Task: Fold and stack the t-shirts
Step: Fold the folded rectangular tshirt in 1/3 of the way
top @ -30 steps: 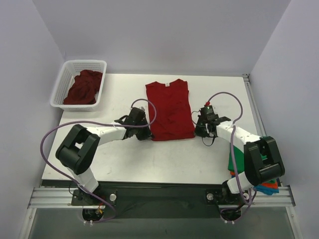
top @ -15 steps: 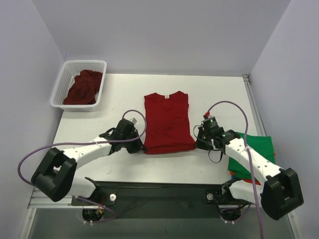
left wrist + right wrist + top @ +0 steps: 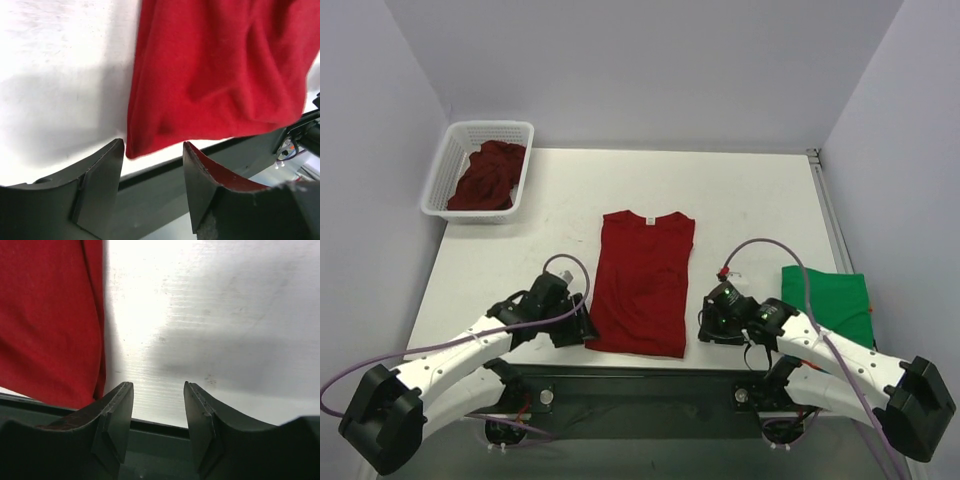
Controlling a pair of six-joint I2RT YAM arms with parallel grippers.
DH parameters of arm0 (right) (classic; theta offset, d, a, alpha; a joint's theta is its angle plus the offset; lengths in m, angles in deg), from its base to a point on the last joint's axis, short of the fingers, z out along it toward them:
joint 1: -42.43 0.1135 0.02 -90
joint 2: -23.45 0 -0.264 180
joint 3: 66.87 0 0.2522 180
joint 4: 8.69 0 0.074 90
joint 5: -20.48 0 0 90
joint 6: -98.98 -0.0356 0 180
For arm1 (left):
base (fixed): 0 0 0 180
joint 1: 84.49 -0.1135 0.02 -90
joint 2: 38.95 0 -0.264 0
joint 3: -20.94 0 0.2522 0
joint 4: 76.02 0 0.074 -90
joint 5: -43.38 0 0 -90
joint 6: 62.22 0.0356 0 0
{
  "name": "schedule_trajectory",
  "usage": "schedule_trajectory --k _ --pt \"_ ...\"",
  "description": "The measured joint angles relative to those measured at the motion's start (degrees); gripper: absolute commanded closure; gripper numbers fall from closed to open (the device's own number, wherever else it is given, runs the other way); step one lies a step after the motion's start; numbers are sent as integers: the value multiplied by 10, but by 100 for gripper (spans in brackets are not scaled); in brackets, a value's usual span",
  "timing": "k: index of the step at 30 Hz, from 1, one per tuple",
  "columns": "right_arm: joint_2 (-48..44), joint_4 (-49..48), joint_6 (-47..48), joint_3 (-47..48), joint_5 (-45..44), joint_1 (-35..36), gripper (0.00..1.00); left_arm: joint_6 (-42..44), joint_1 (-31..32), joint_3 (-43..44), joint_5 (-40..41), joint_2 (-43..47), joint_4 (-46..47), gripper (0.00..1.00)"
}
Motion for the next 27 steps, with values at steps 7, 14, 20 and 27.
schedule_trajectory --k 7,14,20,27 --pt "13 31 17 87 -43 -14 58 30 -18 114 41 12 -74 41" --pt "182 -52 74 201 -39 -61 58 94 -97 232 36 -174 -33 50" --pt "307 -83 104 273 -38 -76 55 126 -102 319 52 -296 -21 48" --pt "372 -96 114 298 -39 -75 55 157 -101 393 65 -372 -16 47"
